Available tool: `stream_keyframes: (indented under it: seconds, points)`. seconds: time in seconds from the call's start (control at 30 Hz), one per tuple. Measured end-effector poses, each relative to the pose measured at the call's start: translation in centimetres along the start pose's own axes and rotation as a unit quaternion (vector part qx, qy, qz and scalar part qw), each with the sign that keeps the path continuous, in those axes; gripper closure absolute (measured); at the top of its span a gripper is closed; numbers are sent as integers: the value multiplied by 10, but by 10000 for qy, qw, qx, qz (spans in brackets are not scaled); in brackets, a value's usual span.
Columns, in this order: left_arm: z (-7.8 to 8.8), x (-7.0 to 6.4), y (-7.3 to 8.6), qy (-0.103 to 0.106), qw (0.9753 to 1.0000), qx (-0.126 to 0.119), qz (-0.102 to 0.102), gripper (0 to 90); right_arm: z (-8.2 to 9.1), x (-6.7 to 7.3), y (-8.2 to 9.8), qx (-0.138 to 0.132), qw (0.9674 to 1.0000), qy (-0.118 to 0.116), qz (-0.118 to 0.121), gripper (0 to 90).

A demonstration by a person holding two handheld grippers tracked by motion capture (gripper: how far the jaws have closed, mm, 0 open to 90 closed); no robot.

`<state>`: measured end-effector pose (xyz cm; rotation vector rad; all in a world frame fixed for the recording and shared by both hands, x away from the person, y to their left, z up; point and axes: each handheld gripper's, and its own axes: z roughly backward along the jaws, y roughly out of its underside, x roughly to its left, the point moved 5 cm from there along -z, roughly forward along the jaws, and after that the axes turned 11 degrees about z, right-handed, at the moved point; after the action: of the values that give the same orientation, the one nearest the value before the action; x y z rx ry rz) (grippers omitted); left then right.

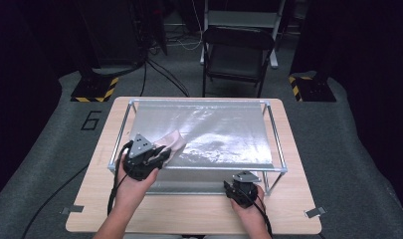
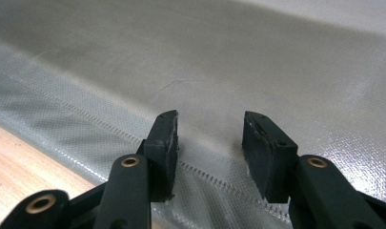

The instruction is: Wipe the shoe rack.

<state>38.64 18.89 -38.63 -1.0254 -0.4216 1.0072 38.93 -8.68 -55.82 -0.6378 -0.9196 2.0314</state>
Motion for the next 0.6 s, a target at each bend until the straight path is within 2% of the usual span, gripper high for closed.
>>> stream_keyframes:
  seconds: [0.07, 0.2, 0.27, 0.3, 0.37, 0.4, 0.43, 0.47, 0.53, 0.6]
  points:
    - [6, 9, 2, -251, 9996, -37, -84, 752, 0, 0, 0, 2, 10000, 3, 14, 560]
    - [21, 36, 5, -601, 9979, -138, 218, 753, 0, 0, 0, 3, 10000, 3, 22, 559]
    - [25, 45, 6, -621, 9970, -185, 427, 756, 0, 0, 0, 49, 10000, -22, 17, 559]
    - [25, 45, 6, -589, 9971, -184, 454, 756, 0, 0, 0, 58, 10000, -12, 24, 559]
    - [21, 41, 6, -674, 9969, -181, 366, 756, 0, 0, 1, 59, 10000, -1, 26, 559]
    - [19, 38, 5, -645, 9972, -180, 345, 756, -1, -1, 1, 96, 9999, 88, 49, 559]
    - [16, 33, 5, -530, 9980, -142, 316, 756, 0, 0, 1, 104, 9999, 50, -40, 559]
    - [12, 27, 3, -409, 9985, -144, 335, 756, -1, 1, 1, 121, 9999, 75, -63, 559]
    - [2, 10, 0, -169, 9996, -41, 232, 755, -1, 0, 1, 116, 9999, 81, -48, 560]
    - [-6, -5, -2, -41, 9999, -5, 105, 754, -1, 0, 1, 117, 9999, 78, -54, 559]
